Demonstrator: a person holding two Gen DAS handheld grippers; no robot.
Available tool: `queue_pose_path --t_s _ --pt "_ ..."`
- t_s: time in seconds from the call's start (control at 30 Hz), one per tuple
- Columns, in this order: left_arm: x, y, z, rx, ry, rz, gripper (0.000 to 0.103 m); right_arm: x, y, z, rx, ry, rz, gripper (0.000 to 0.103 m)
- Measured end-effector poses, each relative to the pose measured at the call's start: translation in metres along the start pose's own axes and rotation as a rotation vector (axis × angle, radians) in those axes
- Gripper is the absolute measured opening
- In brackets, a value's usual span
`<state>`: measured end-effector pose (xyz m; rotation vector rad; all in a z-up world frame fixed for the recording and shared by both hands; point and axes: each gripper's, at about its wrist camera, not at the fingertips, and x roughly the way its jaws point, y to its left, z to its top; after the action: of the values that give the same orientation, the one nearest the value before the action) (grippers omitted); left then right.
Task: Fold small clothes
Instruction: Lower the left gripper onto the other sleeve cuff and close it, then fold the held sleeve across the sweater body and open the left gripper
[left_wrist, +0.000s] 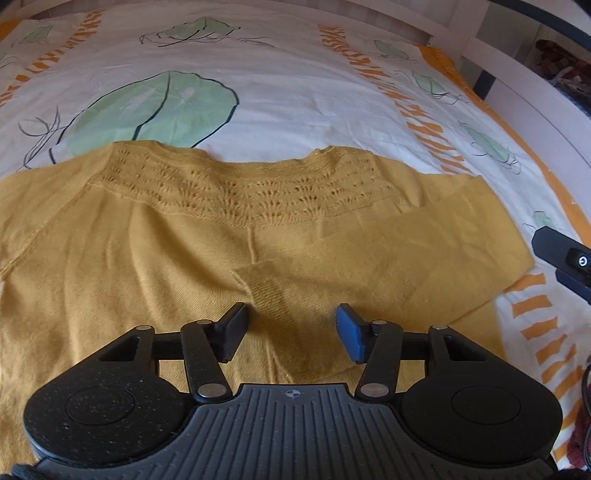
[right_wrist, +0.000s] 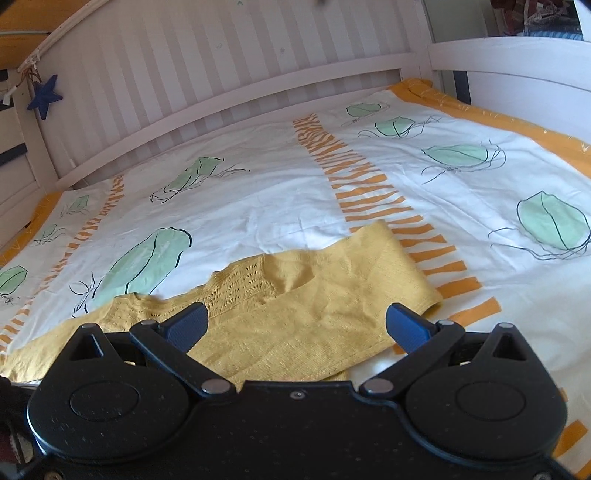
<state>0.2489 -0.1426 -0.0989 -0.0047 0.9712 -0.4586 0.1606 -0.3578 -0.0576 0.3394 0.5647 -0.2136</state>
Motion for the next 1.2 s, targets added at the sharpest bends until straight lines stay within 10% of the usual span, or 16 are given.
queue_pose_path --t_s 0.27,0.43,0.87,1.2 --pt "0.013 0.001 0.003 -0.034 0.021 -0.017 0.052 0.004 -0.006 0.000 0.047 0.013 0.005 0.102" --pt "-0.004 0.006 0.006 -0.057 -0.048 -0.018 0.003 0.007 -0.009 0.000 0.061 0.025 0.007 0.102" --pt "-0.091 0.029 0.068 -0.059 -0.175 -0.049 0.003 0.018 -0.006 -0.011 0.034 0.104 -0.014 0.102" --pt "-0.094 0.083 0.077 -0.062 -0.164 0.109 0.003 0.025 0.001 -0.019 0.004 0.166 -0.010 0.102"
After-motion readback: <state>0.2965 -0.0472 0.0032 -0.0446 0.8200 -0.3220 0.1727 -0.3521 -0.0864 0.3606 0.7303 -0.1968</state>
